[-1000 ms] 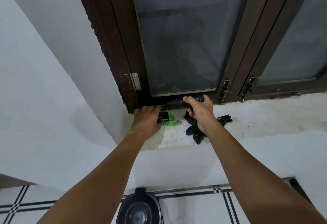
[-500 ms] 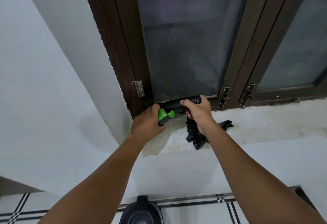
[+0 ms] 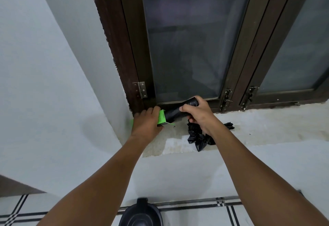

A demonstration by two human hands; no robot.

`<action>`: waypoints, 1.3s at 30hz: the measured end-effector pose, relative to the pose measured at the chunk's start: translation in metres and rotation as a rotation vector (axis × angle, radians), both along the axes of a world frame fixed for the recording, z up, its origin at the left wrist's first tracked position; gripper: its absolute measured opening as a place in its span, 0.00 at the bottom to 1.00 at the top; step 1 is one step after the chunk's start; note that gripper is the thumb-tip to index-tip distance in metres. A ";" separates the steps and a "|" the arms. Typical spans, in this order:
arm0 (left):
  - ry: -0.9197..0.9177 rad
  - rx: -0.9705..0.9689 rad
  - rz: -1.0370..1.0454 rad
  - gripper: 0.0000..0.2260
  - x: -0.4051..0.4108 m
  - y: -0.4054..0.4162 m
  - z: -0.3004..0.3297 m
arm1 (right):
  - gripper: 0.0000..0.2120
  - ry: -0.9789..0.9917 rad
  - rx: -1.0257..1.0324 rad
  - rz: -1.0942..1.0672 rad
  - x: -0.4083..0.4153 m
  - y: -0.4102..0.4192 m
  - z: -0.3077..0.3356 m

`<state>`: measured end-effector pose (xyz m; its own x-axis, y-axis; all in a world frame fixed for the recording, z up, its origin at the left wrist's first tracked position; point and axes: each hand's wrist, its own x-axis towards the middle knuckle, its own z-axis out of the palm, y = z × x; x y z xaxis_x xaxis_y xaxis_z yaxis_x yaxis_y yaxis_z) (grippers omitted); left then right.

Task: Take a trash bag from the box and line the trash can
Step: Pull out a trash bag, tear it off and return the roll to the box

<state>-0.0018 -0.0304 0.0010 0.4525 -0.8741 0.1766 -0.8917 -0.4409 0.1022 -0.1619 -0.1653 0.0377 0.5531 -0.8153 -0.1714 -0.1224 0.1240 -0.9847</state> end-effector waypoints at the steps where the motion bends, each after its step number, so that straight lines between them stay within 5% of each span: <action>1: -0.004 -0.005 -0.008 0.31 -0.002 0.000 0.000 | 0.14 -0.004 0.008 0.020 0.001 0.001 -0.001; 8: -0.043 -0.093 -0.047 0.28 -0.019 -0.015 0.011 | 0.17 0.039 -0.061 0.087 0.011 0.016 -0.009; 14: 0.091 -0.025 -0.085 0.33 -0.023 -0.018 0.011 | 0.04 0.045 0.079 0.012 0.014 0.013 -0.013; 17: 0.281 -0.074 -0.086 0.32 -0.019 -0.016 0.008 | 0.05 -0.028 0.149 -0.069 0.009 0.010 -0.020; 24: 0.233 -0.166 0.055 0.31 -0.012 -0.009 0.001 | 0.11 -0.150 0.248 -0.181 0.001 0.003 -0.032; 30: 0.658 -0.343 0.078 0.32 -0.021 -0.009 0.004 | 0.12 -0.142 0.193 -0.161 0.004 0.002 -0.032; 34: 1.183 -0.656 0.385 0.27 -0.015 -0.008 0.007 | 0.12 -0.162 0.191 -0.153 0.001 0.000 -0.032; 36: 1.415 -0.749 0.516 0.22 -0.010 -0.009 0.004 | 0.12 -0.187 0.194 -0.147 0.001 0.000 -0.032; 39: 1.529 -0.785 0.578 0.10 -0.007 -0.009 0.000 | 0.14 -0.175 0.142 -0.105 0.003 0.001 -0.035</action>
<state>-0.0086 -0.0397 0.0010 0.7768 -0.4925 -0.3924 0.4093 -0.0786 0.9090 -0.1591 -0.1641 0.0025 0.4982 -0.8444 -0.1969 0.0697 0.2654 -0.9616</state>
